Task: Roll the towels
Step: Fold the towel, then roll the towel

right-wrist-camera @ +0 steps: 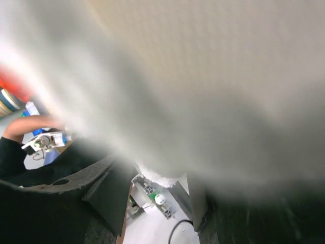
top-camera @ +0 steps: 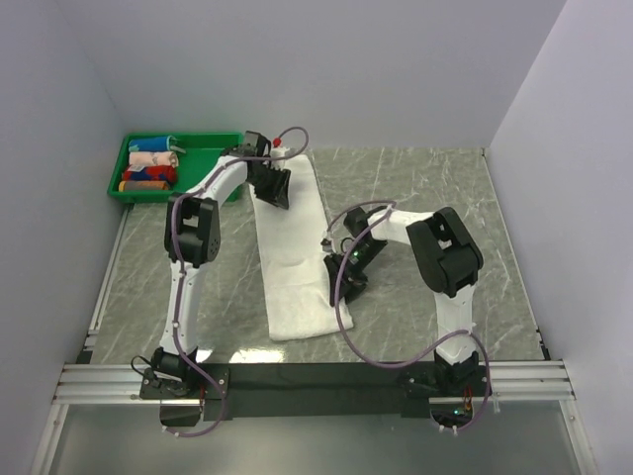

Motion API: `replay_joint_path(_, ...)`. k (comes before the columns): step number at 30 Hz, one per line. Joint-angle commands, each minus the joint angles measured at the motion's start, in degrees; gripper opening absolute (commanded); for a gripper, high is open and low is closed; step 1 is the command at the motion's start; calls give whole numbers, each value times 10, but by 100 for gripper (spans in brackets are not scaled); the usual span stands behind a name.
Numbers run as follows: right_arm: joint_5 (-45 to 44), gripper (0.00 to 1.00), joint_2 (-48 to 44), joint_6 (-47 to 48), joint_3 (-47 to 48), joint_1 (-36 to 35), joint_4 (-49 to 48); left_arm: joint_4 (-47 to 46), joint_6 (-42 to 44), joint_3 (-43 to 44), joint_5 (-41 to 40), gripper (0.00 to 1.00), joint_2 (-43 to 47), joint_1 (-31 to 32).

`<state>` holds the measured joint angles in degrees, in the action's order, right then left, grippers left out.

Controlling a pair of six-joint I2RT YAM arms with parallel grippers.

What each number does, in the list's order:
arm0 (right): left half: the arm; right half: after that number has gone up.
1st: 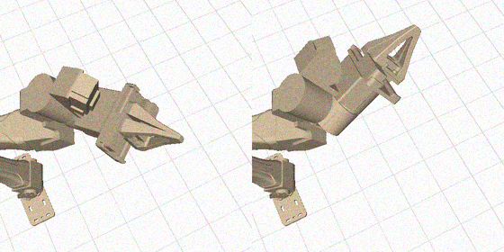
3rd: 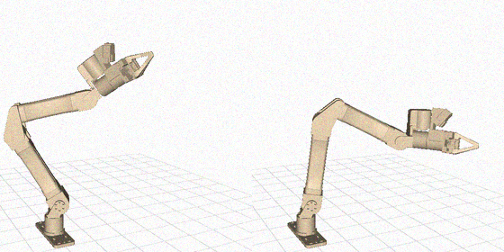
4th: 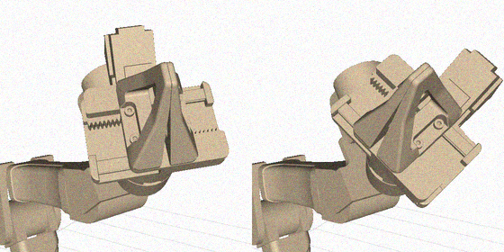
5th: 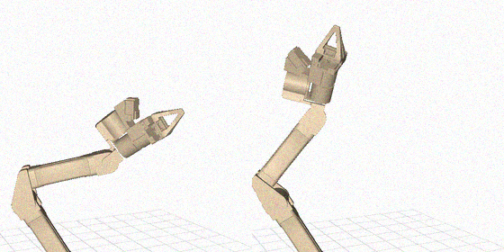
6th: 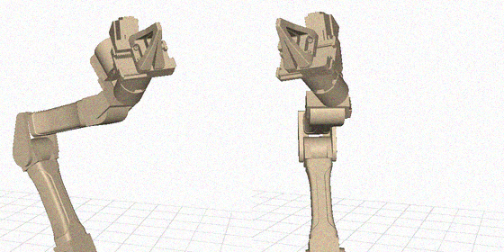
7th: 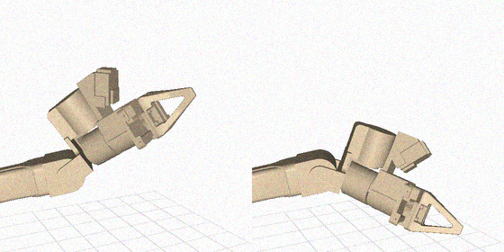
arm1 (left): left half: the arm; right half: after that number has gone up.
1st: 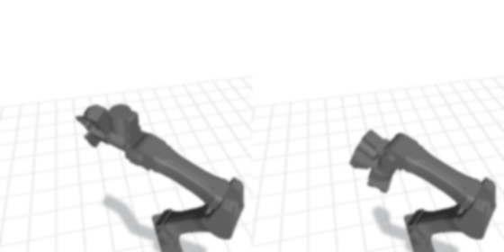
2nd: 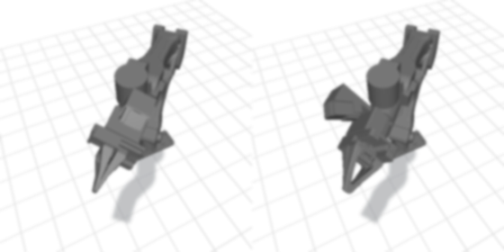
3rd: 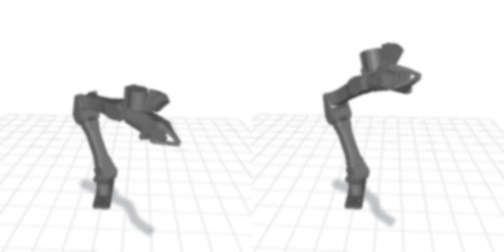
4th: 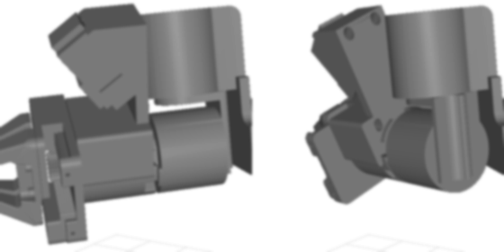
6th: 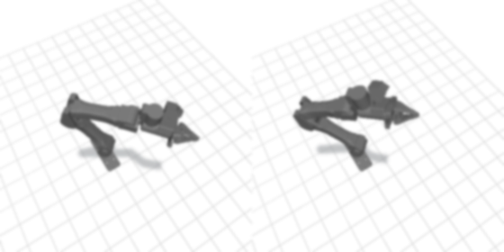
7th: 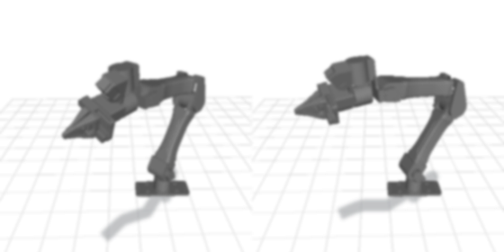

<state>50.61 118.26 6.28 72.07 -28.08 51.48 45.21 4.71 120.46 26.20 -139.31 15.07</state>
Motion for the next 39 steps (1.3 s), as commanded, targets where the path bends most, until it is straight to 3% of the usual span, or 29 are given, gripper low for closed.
replay_joint_path(1, -23, 52, -13, -40, -11, -28, -104, 9, 19, 39, -16, 47, -34, -1)
replay_joint_path(8, -51, 51, 23, -94, 29, -23, -141, -28, 42, 35, -11, 49, -38, -9)
replay_joint_path(12, -10, 56, -8, -99, 0, -4, -152, -69, 34, -10, 47, 67, 27, -28)
replay_joint_path(15, 6, 60, -47, -83, -19, 6, -134, -98, 24, -61, 99, 73, 109, -43)
replay_joint_path(22, -46, 61, -145, -1, 5, 62, -38, -118, 57, -275, 112, 79, 357, -63)
replay_joint_path(27, -27, 51, -168, -21, 45, 52, -76, -108, 143, -463, 153, 74, 544, -62)
replay_joint_path(28, -22, 44, -166, -28, 50, 31, -83, -110, 156, -522, 158, 73, 569, -58)
replay_joint_path(33, -49, 41, -155, -4, 70, -45, -103, -90, 284, -687, 156, 68, 725, 10)
replay_joint_path(36, -33, 41, -133, -26, 81, -69, -117, -125, 303, -750, 95, 68, 813, 62)
replay_joint_path(39, -31, 43, -95, -22, 103, -79, -122, -154, 305, -831, 5, 73, 882, 172)
